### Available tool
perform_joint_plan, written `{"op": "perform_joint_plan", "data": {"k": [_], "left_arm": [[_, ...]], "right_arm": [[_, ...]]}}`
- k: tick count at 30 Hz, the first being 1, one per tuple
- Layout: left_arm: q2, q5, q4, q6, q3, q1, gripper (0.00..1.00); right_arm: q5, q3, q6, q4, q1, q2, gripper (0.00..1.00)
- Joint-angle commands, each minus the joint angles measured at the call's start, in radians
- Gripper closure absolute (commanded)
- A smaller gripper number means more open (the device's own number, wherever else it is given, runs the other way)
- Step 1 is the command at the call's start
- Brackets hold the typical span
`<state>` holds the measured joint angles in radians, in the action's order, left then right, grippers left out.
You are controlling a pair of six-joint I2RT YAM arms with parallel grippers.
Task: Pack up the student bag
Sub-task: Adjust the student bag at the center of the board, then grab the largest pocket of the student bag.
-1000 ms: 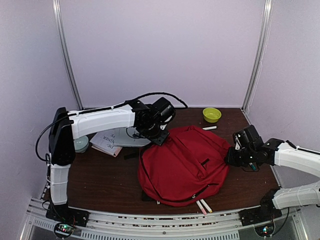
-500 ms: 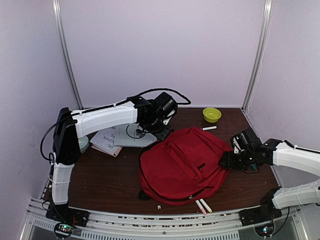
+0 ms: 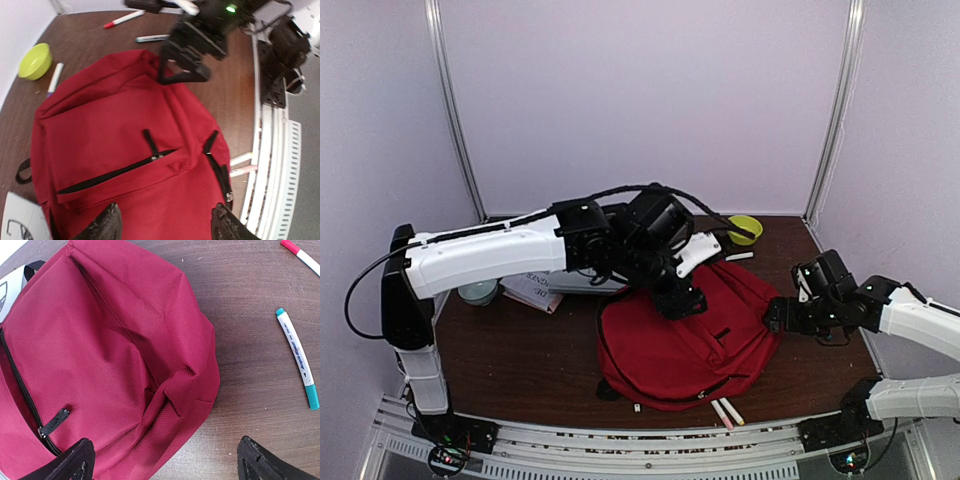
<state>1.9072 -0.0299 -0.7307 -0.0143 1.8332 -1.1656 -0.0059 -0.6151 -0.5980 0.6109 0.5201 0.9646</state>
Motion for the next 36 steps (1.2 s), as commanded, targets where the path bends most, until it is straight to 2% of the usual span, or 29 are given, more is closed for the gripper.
{"op": "perform_joint_plan", "data": {"k": [1, 6, 15, 21, 30, 36], "left_arm": [[0.053, -0.201, 0.119, 0.049, -0.046, -0.040, 0.39], [0.146, -0.189, 0.133, 0.031, -0.018, -0.098, 0.41], [0.299, -0.082, 0.126, -0.044, 0.043, -0.165, 0.47], [0.353, -0.094, 0.105, -0.036, 0.063, -0.194, 0.49], [0.379, -0.017, 0.093, -0.035, 0.075, -0.208, 0.67], [0.360, 0.032, 0.093, -0.036, 0.063, -0.213, 0.82]], "right_arm": [[0.015, 0.013, -0.016, -0.034, -0.003, -0.025, 0.00], [0.009, 0.046, -0.023, -0.080, -0.003, -0.052, 0.00], [0.016, 0.063, -0.013, -0.089, -0.003, -0.053, 0.00], [0.017, 0.066, -0.015, -0.106, -0.003, -0.051, 0.01], [0.004, 0.064, -0.017, -0.103, -0.002, -0.050, 0.02], [-0.002, 0.067, -0.019, -0.105, -0.003, -0.049, 0.03]]}}
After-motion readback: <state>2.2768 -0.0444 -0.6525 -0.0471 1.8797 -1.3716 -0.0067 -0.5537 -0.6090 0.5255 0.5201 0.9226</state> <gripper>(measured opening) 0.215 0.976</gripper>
